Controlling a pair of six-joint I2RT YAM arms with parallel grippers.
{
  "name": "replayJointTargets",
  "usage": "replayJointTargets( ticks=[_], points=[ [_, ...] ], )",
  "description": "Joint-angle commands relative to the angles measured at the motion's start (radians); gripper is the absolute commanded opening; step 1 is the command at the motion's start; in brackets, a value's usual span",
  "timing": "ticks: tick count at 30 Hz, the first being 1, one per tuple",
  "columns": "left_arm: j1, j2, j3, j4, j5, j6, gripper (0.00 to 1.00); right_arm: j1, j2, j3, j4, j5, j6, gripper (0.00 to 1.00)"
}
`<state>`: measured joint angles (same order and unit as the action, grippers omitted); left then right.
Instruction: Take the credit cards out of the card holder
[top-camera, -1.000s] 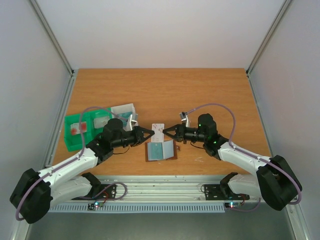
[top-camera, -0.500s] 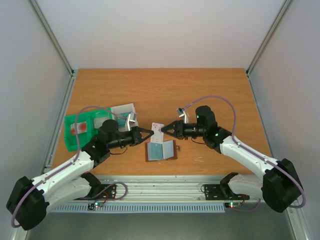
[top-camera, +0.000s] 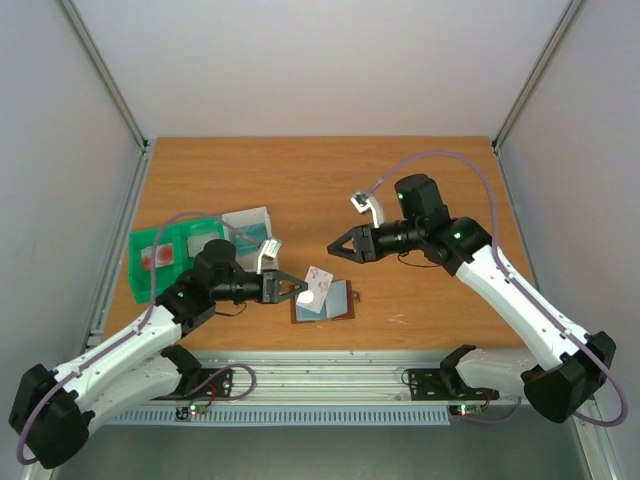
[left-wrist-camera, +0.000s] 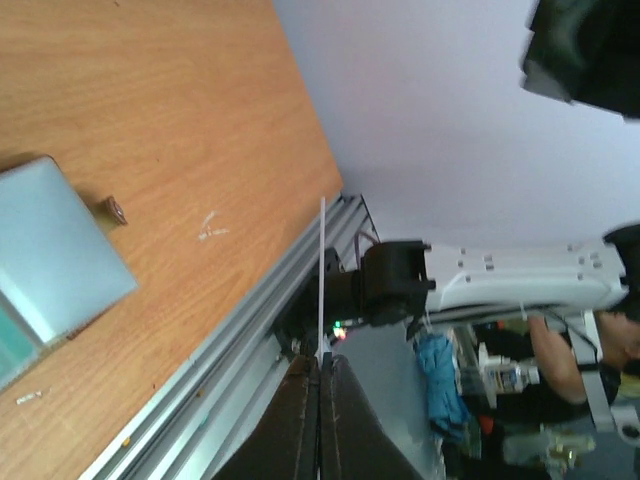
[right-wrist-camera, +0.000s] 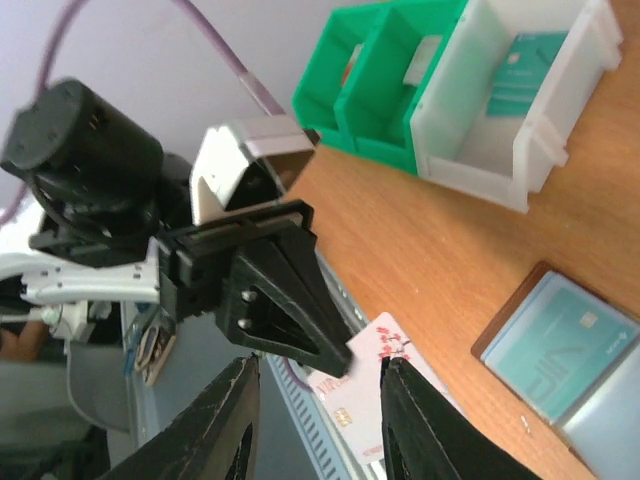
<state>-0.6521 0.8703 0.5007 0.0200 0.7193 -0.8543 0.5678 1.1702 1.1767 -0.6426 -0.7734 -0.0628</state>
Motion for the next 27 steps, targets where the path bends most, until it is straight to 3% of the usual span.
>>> replayJointTargets(
  ticks=[1, 15, 18, 24, 27],
  points=[
    [-0.002, -0.016, 0.069, -0.121, 0.134, 0.132, 0.00, 0.020, 0.062, 0.006, -0.116, -0.083, -0.087, 0.35],
    [-0.003, -0.004, 0.110, -0.147, 0.248, 0.194, 0.00, 0.149, 0.159, 0.002, -0.112, -0.158, -0.173, 0.38],
    [-0.002, -0.004, 0.105, -0.145, 0.261, 0.198, 0.00, 0.172, 0.166, 0.011, -0.121, -0.148, -0.184, 0.33],
    [-0.002, -0.018, 0.101, -0.152, 0.259, 0.209, 0.00, 0.177, 0.161, 0.015, -0.115, -0.153, -0.190, 0.09],
    [-0.002, -0.026, 0.095, -0.153, 0.256, 0.213, 0.00, 0.178, 0.160, 0.014, -0.114, -0.171, -0.190, 0.04]
  ],
)
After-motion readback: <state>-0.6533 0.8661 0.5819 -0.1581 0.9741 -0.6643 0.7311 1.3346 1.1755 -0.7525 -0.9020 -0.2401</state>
